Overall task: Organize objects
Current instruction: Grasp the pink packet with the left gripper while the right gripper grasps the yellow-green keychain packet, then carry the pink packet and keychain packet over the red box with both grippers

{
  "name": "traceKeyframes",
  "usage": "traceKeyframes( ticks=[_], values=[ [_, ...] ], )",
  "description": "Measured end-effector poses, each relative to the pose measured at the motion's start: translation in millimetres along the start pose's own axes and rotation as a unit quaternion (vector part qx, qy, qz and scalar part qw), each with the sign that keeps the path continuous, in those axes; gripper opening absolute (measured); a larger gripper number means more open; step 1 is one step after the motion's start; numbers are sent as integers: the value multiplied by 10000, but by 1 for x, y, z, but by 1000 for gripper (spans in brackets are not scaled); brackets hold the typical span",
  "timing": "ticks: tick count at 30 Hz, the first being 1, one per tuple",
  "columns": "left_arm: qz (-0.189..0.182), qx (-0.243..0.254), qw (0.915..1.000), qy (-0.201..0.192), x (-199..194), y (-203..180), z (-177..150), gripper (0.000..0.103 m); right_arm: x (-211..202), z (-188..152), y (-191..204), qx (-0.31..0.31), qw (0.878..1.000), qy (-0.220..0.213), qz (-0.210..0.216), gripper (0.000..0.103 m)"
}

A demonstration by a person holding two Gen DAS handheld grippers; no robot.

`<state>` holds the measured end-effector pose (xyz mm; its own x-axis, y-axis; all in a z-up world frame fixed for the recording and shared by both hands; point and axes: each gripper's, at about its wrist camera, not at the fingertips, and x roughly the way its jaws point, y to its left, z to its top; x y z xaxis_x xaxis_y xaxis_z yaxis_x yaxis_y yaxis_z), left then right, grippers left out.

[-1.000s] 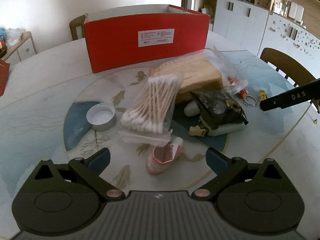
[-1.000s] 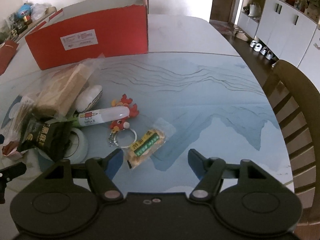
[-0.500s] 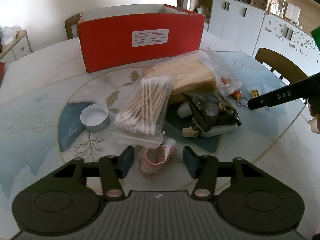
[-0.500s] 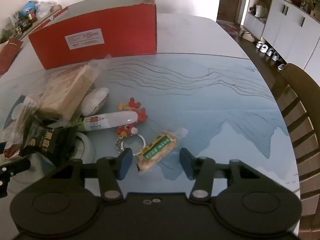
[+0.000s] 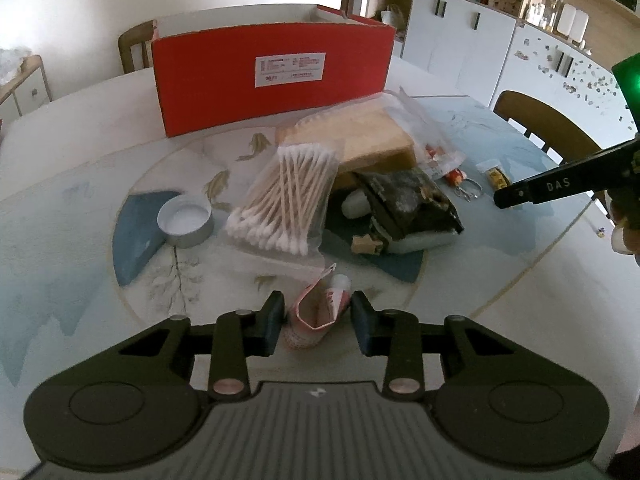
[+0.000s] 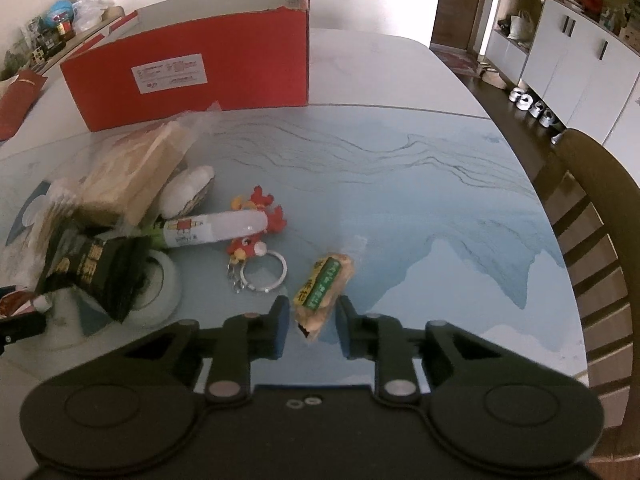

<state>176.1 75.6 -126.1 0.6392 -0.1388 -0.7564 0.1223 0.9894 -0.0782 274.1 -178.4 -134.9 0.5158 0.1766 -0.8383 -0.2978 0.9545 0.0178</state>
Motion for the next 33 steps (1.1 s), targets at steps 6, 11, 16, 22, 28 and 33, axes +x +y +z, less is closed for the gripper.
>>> traceKeyframes(
  ticks=[6,11,16,22,28,33],
  values=[
    [-145,-95,9998,-10,-14,2,-7,35,-15,-13,3,-7,10000,-5,83,23],
    [-239,-284,9993,-49,-29,6,-10,35,-32,-19,11,-101,9997,-26,216,23],
    [-314,-420,9985,-157,-44,8,-6,35,-54,-15,21,-257,9987,-156,423,23],
    [-262,-392,9987,-199,-57,6,13,35,-79,2,35,-459,9960,-448,616,23],
    [-260,-409,9980,-402,-65,9,40,35,-98,27,50,-668,9912,-771,848,23],
    [-248,-393,9971,-598,-67,15,65,35,-108,49,58,-854,9869,-946,985,23]
  ],
)
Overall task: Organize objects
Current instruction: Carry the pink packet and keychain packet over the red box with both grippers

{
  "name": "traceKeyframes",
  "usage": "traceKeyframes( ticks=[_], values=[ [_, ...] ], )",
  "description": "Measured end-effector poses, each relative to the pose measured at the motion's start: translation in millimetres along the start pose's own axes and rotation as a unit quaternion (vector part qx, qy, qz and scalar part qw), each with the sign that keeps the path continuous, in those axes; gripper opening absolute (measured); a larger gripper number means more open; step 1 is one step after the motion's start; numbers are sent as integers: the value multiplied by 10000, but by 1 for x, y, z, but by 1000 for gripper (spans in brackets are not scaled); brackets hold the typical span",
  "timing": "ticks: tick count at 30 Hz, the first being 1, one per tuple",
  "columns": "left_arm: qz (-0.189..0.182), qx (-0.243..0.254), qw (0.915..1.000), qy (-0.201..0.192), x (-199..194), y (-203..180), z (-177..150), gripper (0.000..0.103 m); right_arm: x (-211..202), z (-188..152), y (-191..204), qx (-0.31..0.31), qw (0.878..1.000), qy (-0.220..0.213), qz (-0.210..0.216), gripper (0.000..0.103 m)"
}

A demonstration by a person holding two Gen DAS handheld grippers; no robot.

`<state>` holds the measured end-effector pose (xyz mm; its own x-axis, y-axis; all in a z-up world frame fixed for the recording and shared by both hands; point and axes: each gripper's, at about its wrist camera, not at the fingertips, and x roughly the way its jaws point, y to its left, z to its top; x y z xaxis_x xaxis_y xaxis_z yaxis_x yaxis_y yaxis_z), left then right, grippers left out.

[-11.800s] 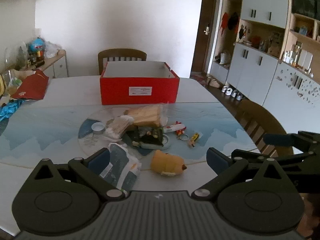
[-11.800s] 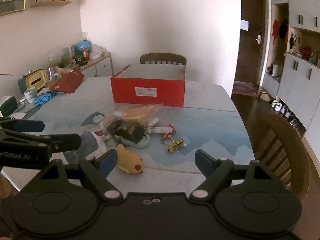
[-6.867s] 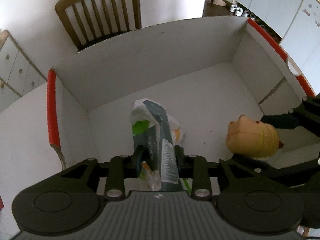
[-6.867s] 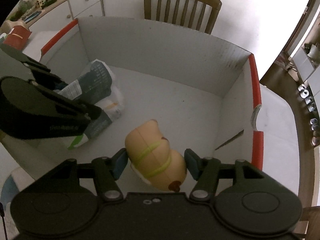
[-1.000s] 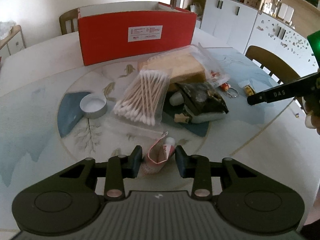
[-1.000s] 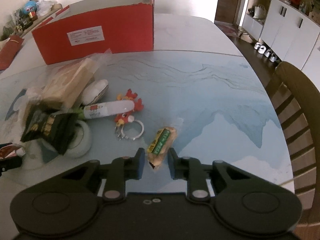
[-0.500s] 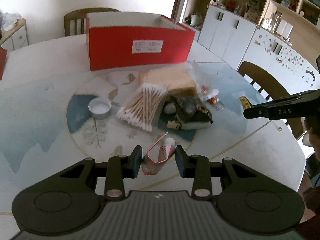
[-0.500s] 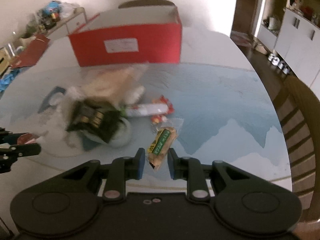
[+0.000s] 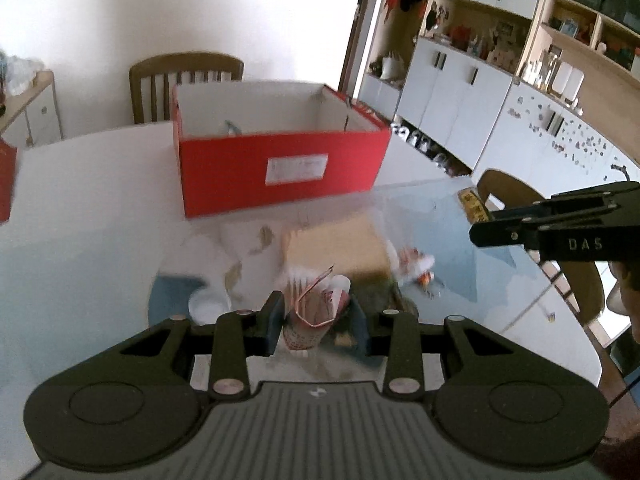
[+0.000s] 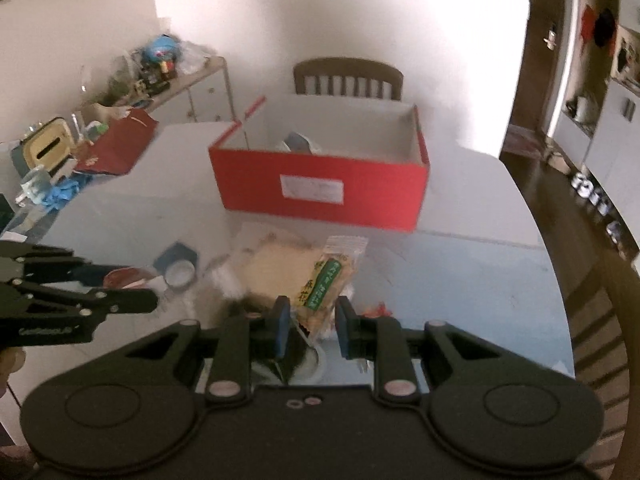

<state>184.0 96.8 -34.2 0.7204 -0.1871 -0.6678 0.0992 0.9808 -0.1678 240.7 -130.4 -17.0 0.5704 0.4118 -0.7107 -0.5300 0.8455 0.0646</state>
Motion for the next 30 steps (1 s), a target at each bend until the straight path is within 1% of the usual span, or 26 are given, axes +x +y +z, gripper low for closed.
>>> traceKeyframes(
  ticks=[5,13,20,25,27,30],
  values=[
    [44,125,9998,-169,7,4,30,35,5,28,-1,-187,9998,-105,46,23],
    [263,212,9988,-346,30,18,77,35,23,70,-11,-382,9988,-289,53,23],
    [512,225,9980,-307,58,30,122,35,46,106,-25,-402,9985,-362,35,23],
    [562,201,9979,-241,81,38,152,35,70,127,-32,-439,9985,-331,-11,23],
    [635,278,9973,-255,89,37,162,35,79,136,-32,-520,9981,-336,-77,23],
    [621,298,9974,-222,103,38,174,35,94,147,-37,-511,9982,-297,-84,23]
  ],
)
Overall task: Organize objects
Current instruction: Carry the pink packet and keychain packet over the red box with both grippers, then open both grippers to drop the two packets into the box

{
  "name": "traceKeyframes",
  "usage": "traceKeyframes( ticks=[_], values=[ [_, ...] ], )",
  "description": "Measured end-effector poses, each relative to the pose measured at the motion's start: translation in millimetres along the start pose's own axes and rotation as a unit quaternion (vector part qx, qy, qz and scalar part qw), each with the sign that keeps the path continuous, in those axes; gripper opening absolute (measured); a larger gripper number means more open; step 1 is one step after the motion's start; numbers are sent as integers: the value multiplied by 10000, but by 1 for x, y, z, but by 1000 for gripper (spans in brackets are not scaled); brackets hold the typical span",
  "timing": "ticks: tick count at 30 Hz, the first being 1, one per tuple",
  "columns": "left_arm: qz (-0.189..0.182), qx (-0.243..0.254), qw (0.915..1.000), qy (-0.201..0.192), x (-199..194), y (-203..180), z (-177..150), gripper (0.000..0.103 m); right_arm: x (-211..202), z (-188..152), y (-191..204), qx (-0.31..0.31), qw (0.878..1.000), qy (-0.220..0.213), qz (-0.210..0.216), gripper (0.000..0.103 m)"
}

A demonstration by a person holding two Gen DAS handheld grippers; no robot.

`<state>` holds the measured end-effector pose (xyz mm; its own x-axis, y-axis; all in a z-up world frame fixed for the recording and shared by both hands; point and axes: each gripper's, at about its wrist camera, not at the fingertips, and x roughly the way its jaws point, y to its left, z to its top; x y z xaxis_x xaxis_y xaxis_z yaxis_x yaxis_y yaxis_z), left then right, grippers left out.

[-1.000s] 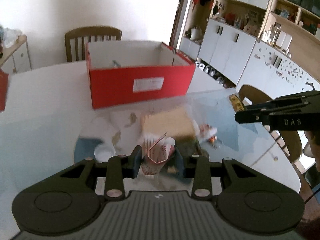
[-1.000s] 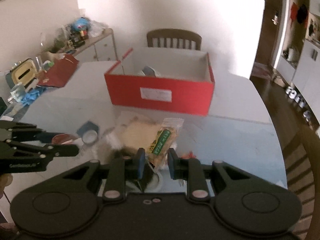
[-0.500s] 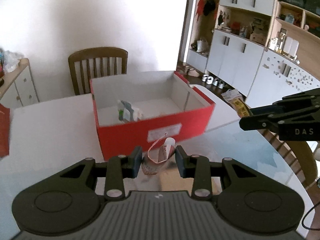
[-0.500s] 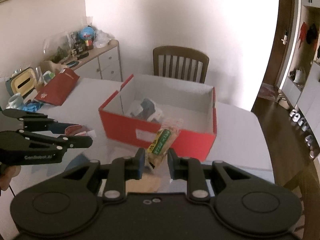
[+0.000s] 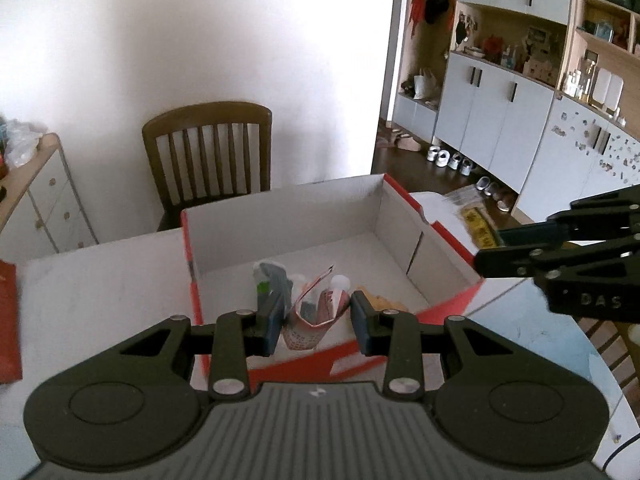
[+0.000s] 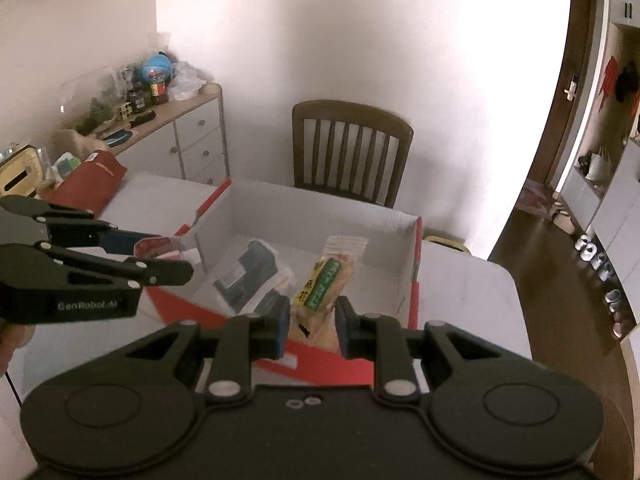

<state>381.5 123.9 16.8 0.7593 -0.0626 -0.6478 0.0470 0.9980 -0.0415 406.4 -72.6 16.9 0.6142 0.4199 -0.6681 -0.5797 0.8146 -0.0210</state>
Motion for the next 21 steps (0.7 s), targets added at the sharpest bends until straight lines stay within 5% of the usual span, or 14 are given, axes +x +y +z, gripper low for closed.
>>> traceKeyframes(
  ticks=[12,21],
  values=[
    [143,352,9987,327,70,-8,26,35,71,10,-21,15,9989,462,-110,23],
    [89,381,9944,984,120,-2,26,35,115,2,-20,-180,9941,1068,-31,23]
  ],
)
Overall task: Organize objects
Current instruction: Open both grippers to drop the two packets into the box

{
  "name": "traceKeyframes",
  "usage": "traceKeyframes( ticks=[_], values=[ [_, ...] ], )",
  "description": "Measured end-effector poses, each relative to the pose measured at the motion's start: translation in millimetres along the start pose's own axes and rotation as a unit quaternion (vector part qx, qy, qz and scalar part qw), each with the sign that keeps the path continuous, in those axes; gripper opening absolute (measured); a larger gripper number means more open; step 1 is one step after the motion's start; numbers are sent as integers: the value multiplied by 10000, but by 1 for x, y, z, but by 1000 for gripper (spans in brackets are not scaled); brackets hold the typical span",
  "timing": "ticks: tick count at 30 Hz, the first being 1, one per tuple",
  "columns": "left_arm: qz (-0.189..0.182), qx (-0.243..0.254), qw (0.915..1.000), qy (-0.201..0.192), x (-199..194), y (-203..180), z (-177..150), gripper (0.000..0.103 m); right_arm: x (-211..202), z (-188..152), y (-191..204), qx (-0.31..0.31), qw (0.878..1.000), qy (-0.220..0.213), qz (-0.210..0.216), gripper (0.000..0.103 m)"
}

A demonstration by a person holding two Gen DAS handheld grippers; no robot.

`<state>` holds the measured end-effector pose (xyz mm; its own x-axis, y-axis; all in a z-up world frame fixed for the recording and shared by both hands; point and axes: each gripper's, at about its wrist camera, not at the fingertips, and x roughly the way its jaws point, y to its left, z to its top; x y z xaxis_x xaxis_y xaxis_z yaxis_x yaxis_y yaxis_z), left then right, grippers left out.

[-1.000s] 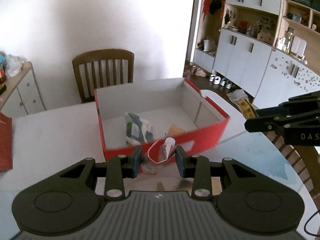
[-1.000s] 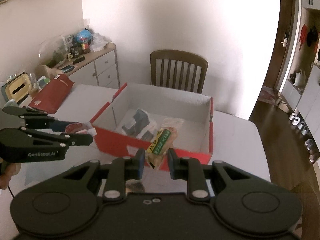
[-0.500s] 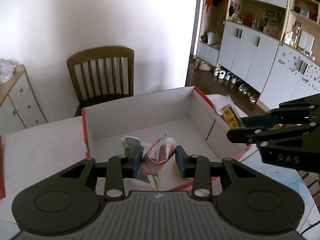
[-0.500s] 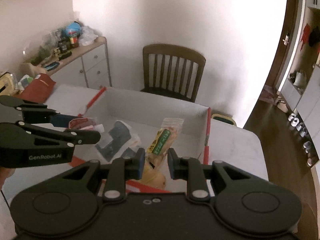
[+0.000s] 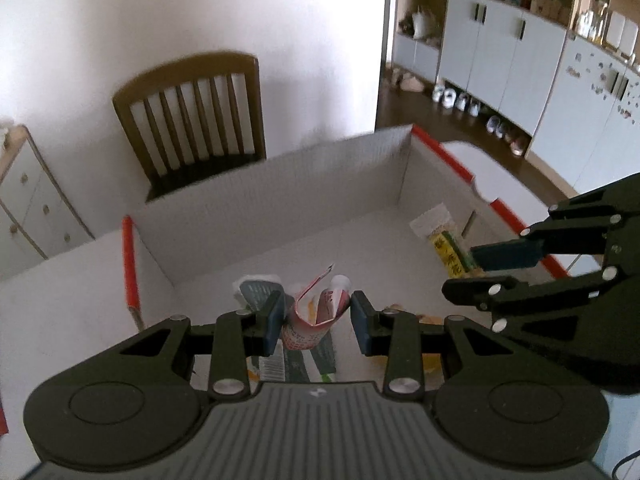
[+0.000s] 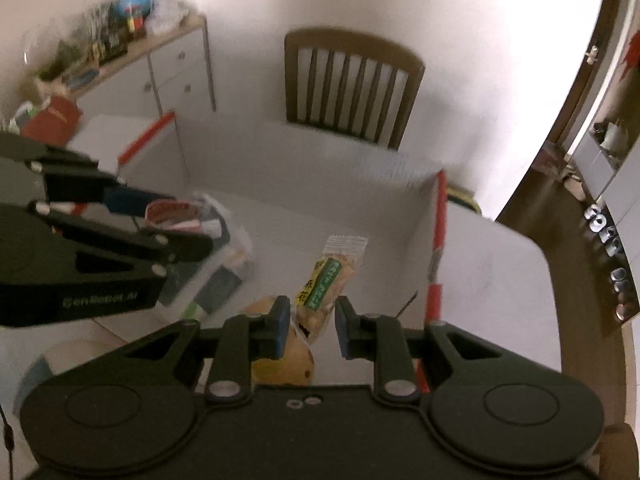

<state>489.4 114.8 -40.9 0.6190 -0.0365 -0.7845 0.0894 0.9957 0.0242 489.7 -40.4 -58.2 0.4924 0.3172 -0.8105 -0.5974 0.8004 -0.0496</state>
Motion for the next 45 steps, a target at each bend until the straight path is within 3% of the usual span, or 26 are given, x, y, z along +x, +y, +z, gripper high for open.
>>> traceKeyframes(
  ticks=[8,17,19,22,24,28,45],
  values=[
    [5,-41,9982,598,35,6,1,36,26,-6,0,95,9991,415,74,24],
    [-56,-101,9939,1096,56,4,-5,36,28,-7,-3,44,9990,434,99,27],
    [-100,-163,9937,1105,56,6,-6,43,27,-8,-3,57,9990,426,116,29],
    [-100,-173,9947,1010,52,7,-8,66,24,-8,-10,119,9990,419,125,32],
    [-95,-185,9955,924,46,8,-9,67,21,-9,-11,144,9990,380,160,34],
    [-108,-259,9965,785,35,11,-8,67,10,-8,-9,151,9995,229,157,49],
    [-317,-462,9984,-81,-60,15,-24,67,-69,-14,8,208,9989,-360,229,51]
  ],
)
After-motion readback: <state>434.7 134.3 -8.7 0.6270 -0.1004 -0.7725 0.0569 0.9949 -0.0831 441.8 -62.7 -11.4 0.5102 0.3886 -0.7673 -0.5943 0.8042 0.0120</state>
